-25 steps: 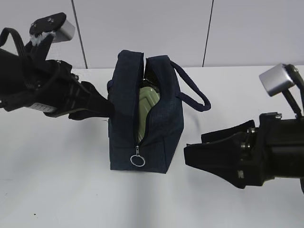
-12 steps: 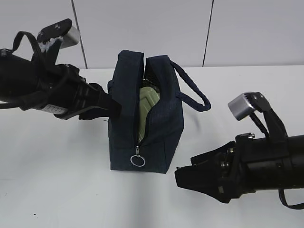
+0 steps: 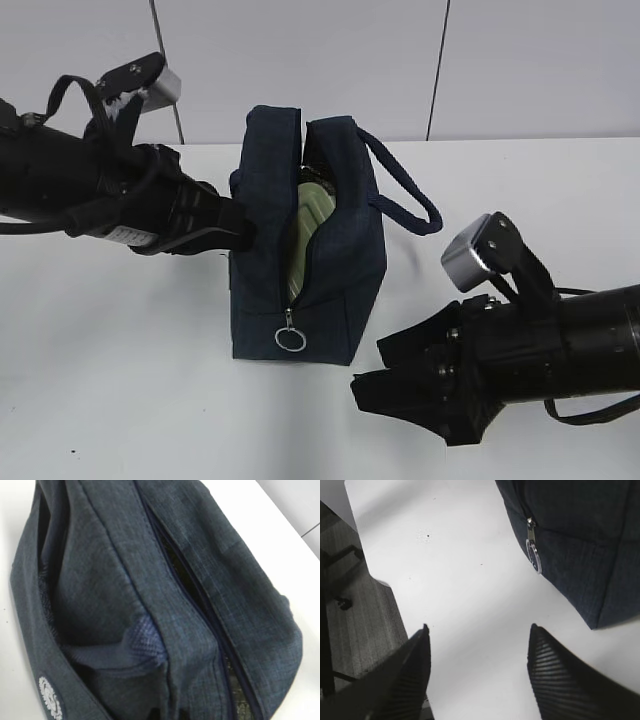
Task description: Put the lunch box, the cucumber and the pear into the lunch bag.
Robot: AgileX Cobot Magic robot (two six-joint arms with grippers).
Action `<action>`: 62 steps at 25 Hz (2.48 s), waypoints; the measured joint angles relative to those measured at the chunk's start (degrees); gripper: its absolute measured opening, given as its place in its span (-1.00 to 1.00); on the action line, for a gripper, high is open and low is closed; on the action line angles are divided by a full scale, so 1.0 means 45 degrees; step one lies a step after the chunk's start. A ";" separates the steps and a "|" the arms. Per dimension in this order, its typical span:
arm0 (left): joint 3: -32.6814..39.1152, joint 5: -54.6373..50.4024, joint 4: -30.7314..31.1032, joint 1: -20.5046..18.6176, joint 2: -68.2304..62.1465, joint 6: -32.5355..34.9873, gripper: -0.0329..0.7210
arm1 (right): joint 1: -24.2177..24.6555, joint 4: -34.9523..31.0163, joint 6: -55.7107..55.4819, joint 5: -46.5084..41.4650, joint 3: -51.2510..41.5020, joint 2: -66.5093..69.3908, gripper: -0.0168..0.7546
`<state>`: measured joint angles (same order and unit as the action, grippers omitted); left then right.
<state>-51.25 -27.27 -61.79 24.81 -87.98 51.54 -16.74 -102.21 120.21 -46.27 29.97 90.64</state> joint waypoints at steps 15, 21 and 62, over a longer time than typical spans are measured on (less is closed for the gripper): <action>0.0000 0.0000 -0.0479 0.0000 0.0000 0.0000 -0.94 | -0.0561 -0.0070 0.3290 -0.0882 0.2403 0.3299 0.14; 0.0000 0.0000 -0.0654 0.0000 0.0000 0.0000 -0.94 | -0.0561 -0.0118 0.3963 -0.0642 0.3046 0.4205 0.12; 0.0000 -0.0197 -0.0791 0.0000 0.0000 0.0000 -0.94 | -0.0980 -0.0118 0.4708 -0.0603 0.4340 0.5448 -0.20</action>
<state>-51.25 -28.16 -65.35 24.81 -87.98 51.54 -21.15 -102.74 141.40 -48.98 49.50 115.16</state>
